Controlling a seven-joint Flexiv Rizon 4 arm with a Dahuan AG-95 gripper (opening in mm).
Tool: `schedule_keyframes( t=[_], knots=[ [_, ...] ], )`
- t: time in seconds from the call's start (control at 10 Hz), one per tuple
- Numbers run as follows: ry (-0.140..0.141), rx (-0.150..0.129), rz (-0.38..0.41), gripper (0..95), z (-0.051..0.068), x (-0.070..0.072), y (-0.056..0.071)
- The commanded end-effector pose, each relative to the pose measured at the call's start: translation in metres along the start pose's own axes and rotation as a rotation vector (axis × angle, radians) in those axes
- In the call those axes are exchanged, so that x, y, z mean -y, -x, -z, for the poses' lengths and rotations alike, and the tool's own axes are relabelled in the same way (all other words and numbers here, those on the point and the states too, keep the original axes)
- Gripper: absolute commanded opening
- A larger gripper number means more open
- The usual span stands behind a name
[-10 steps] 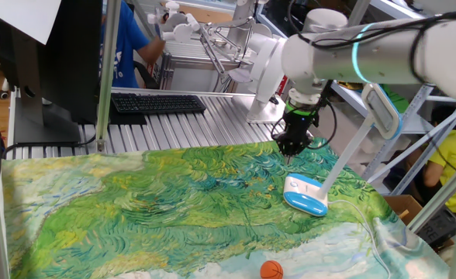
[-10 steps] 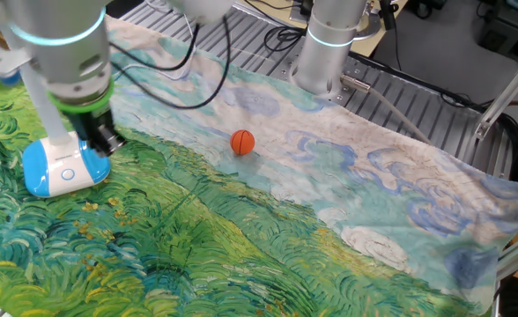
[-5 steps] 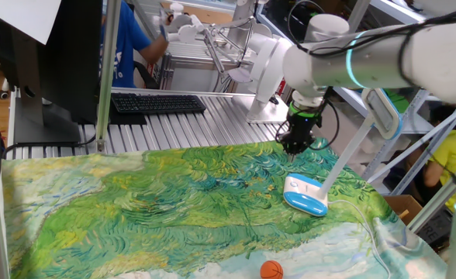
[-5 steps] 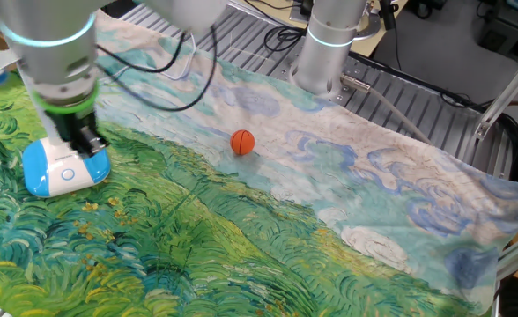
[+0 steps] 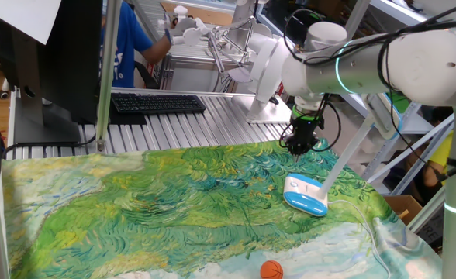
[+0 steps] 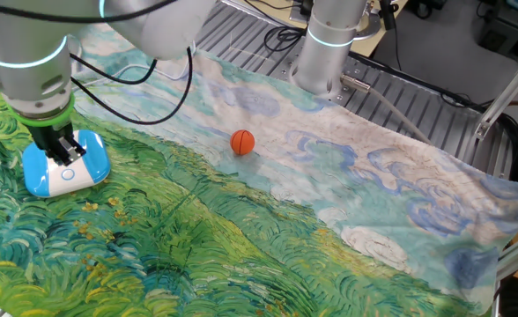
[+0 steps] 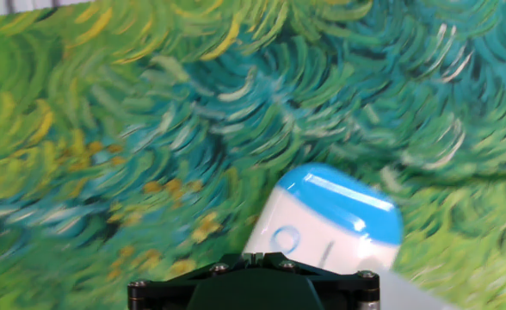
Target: Turn on the desk lamp by pressing the button
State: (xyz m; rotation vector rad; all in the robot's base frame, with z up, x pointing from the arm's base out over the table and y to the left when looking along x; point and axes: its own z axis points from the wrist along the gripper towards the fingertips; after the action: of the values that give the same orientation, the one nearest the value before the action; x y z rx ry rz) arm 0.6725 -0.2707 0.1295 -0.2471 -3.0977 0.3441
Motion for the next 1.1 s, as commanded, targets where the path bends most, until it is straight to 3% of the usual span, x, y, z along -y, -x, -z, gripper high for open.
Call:
schedule_keyframes(
  t=[0.1, 0.6, 1.1],
  knots=[
    [-0.011, -0.008, -0.012, 0.0, -0.004, 0.0, 0.005],
    [-0.029, -0.017, -0.037, 0.0, -0.019, -0.003, 0.011],
    [-0.012, -0.016, -0.021, 0.0, -0.042, 0.008, 0.019]
  ],
)
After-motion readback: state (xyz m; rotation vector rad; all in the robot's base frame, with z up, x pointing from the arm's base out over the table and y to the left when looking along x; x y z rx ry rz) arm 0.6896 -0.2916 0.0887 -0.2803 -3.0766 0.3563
